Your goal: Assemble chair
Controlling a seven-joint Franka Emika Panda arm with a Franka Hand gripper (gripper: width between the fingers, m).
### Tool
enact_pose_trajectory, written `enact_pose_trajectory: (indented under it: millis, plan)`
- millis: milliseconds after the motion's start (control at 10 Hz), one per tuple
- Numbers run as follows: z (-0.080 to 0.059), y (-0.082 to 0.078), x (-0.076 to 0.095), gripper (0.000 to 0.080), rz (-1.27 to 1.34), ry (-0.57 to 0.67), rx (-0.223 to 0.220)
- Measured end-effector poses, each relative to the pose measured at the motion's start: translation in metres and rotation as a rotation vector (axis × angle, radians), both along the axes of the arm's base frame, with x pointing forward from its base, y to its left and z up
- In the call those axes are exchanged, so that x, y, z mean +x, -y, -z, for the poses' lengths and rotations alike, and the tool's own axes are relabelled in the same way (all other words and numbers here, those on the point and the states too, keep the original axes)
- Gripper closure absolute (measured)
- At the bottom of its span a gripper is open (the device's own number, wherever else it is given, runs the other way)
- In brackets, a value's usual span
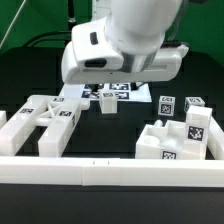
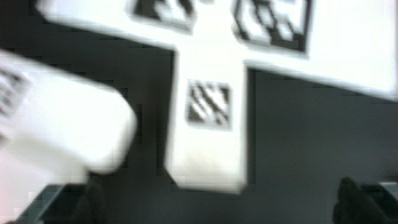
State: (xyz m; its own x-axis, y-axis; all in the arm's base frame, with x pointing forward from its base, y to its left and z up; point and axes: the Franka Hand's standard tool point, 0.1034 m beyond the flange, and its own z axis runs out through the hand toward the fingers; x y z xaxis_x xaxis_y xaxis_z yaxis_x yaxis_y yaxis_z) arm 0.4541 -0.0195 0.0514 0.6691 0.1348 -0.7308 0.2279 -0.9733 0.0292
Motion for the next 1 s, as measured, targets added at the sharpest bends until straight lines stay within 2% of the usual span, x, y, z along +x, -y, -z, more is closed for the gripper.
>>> enact_pose_trajectory:
  millis: [100, 300, 400, 500, 1000]
  plan:
    - [0.003, 0.002, 0.002, 0.0151, 0.004, -0.031, -0.006]
    - [0.005, 0.001, -0.006, 0.0151, 0.016, -0.177, -0.036]
    - [0.009, 0.001, -0.004, 0.0151, 0.017, -0.202, -0.043]
    - [0.013, -0.002, -0.003, 0.0151, 0.028, -0.190, -0.031]
    - [0.031, -0.008, -0.012, 0.0151, 0.049, -0.165, -0.029]
